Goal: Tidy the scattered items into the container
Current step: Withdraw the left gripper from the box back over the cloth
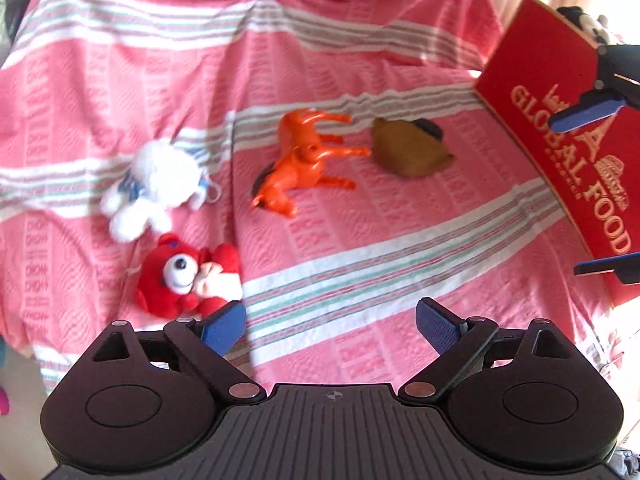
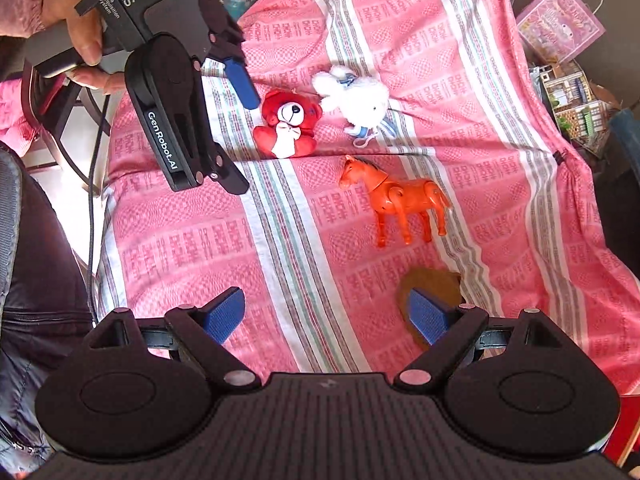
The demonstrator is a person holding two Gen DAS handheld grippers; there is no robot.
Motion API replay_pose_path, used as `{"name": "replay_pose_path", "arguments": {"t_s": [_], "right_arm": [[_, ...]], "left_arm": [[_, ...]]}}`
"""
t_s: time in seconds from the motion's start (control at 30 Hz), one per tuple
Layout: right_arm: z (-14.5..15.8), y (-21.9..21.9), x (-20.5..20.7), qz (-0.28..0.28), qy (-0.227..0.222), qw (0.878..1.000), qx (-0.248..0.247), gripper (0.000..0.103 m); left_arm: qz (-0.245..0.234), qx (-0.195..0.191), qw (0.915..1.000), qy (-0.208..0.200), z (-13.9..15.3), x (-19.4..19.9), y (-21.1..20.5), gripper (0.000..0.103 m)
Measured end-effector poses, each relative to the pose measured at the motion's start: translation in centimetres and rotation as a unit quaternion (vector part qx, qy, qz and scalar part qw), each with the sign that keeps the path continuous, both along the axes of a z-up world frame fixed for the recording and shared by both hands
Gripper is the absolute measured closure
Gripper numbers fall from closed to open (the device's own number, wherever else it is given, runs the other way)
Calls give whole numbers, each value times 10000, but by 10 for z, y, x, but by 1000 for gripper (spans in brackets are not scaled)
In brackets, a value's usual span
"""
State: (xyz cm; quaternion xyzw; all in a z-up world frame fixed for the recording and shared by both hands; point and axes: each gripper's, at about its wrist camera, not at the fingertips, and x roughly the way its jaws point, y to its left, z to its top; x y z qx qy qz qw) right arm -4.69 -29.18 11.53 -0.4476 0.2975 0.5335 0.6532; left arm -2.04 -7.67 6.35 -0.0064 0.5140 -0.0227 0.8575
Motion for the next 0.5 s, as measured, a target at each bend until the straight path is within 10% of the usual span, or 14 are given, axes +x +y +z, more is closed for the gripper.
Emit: {"name": "replay_pose_path", "arguments": {"t_s": [0.5], "right_arm": [[-56, 78, -6, -1047, 582, 9918, 439, 12]], "left_arm": [[742, 126, 9965, 363, -58, -12, 113, 6]]}}
